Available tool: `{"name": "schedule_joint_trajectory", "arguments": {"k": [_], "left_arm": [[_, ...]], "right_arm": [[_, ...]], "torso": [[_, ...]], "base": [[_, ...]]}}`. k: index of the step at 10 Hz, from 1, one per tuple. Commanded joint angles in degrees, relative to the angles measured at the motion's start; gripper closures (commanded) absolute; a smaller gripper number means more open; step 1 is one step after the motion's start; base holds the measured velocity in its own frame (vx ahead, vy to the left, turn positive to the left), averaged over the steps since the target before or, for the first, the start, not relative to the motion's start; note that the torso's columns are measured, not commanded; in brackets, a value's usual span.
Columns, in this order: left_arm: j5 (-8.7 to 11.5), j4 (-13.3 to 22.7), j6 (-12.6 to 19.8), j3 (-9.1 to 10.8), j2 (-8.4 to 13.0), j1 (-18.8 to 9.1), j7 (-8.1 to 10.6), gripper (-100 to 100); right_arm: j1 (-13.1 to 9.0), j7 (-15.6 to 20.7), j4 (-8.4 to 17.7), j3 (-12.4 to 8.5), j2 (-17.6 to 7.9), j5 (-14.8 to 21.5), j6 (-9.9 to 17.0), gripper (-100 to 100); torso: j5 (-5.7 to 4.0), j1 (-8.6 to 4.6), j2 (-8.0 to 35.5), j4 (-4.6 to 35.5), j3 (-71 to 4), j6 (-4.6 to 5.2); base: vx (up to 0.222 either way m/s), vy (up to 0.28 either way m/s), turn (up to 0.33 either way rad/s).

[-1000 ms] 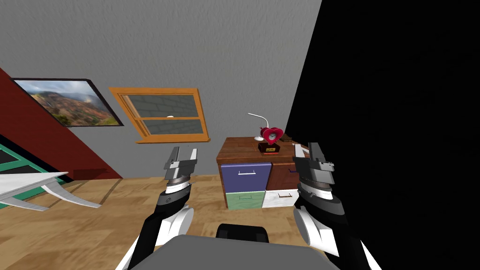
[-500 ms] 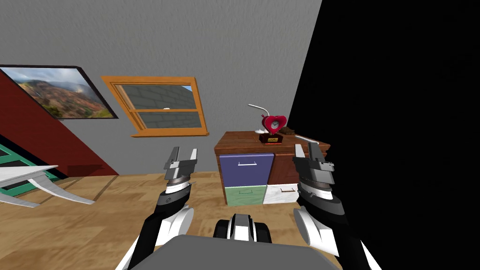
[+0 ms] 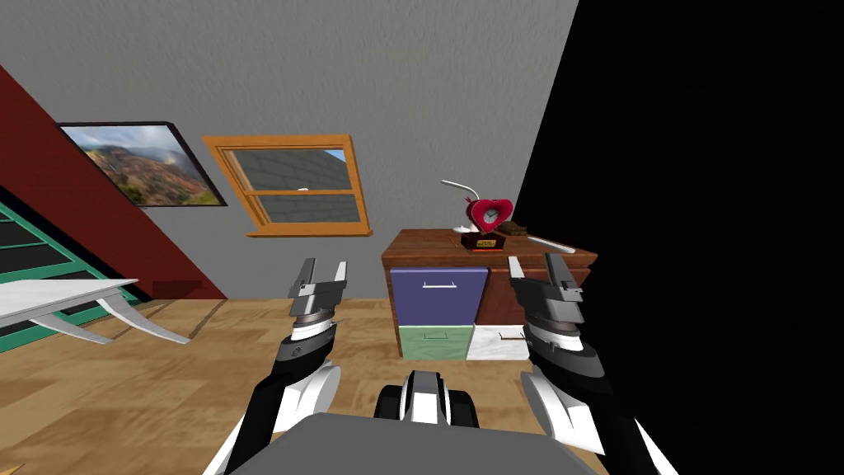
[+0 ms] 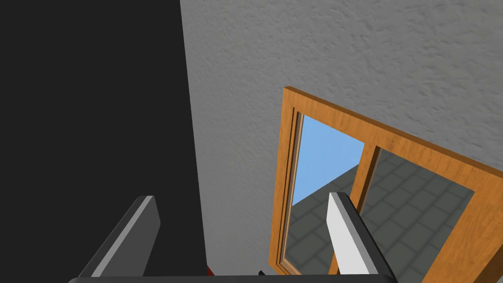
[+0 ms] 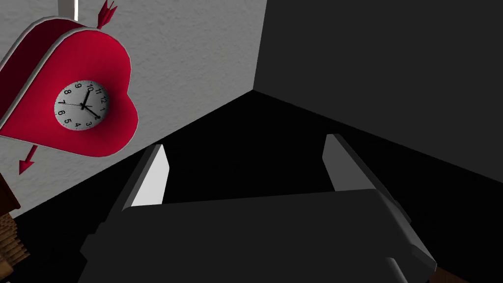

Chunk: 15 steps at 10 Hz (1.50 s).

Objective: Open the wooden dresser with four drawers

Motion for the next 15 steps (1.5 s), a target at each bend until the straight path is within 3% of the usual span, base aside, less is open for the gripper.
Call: {"name": "schedule_joint_trajectory", "arguments": {"k": [1,15], "left_arm": [[0.00,0.00,0.00,0.00,0.00,0.00,0.00,0],[0.00,0.00,0.00,0.00,0.00,0.00,0.00,0]], "right_arm": [[0.36,-3.88,0.55,0.20,-1.15,-1.62,-0.22,-100],[1.99,-25.02,3.85,1.25,-3.09,-11.53,-1.54,-100]], "torso": [[0.00,-0.02,0.00,0.00,0.00,0.01],[0.00,-0.01,0.00,0.00,0.00,-0.01]], "base": [[-0.007,0.011,0.084],[-0.008,0.013,0.089]]}}
